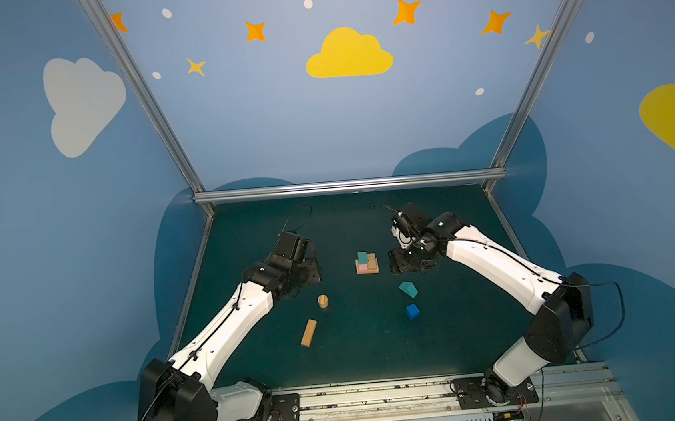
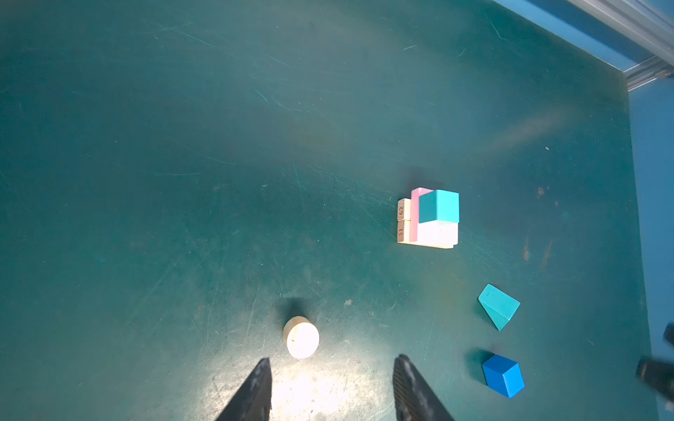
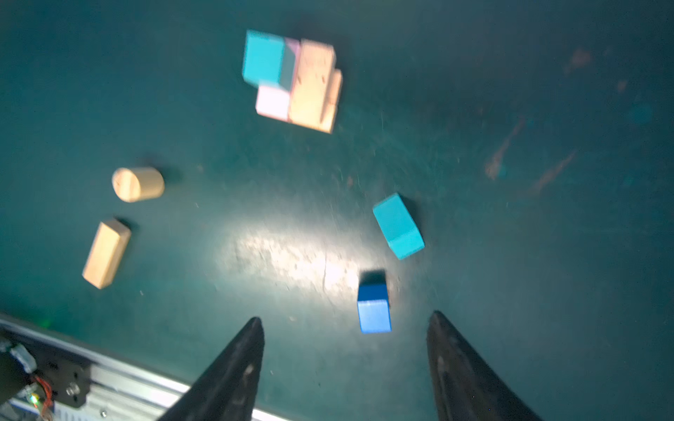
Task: Build the wood block tower
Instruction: 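Lift the right gripper off the tower and move it toward the blue cube, then lower the right gripper around the blue cube and close it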
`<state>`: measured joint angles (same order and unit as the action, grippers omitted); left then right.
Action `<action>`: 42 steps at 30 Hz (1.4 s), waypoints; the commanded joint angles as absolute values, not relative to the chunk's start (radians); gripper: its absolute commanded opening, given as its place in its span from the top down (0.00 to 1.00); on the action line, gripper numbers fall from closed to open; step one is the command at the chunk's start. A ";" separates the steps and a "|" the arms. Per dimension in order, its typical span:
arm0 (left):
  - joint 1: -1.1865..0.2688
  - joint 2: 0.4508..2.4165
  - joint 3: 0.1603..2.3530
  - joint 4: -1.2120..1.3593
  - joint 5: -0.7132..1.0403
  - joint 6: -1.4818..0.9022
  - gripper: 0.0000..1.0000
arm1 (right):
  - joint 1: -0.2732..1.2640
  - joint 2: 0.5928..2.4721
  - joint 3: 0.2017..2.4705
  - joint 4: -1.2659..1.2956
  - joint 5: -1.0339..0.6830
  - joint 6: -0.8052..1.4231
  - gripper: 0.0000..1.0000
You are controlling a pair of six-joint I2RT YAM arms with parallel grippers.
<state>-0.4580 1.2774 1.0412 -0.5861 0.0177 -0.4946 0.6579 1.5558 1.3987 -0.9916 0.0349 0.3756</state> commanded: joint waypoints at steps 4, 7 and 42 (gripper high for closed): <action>-0.453 1.285 1.037 -0.561 0.031 -0.544 0.47 | 0.661 1.398 1.212 -0.911 -0.010 0.370 0.36; -0.453 1.282 1.022 -0.546 0.031 -0.561 0.47 | 0.667 1.365 1.143 -0.893 -0.015 0.378 0.37; -0.453 1.243 0.954 -0.520 -0.001 -0.601 0.48 | 0.703 1.539 0.952 -0.752 0.026 0.393 0.41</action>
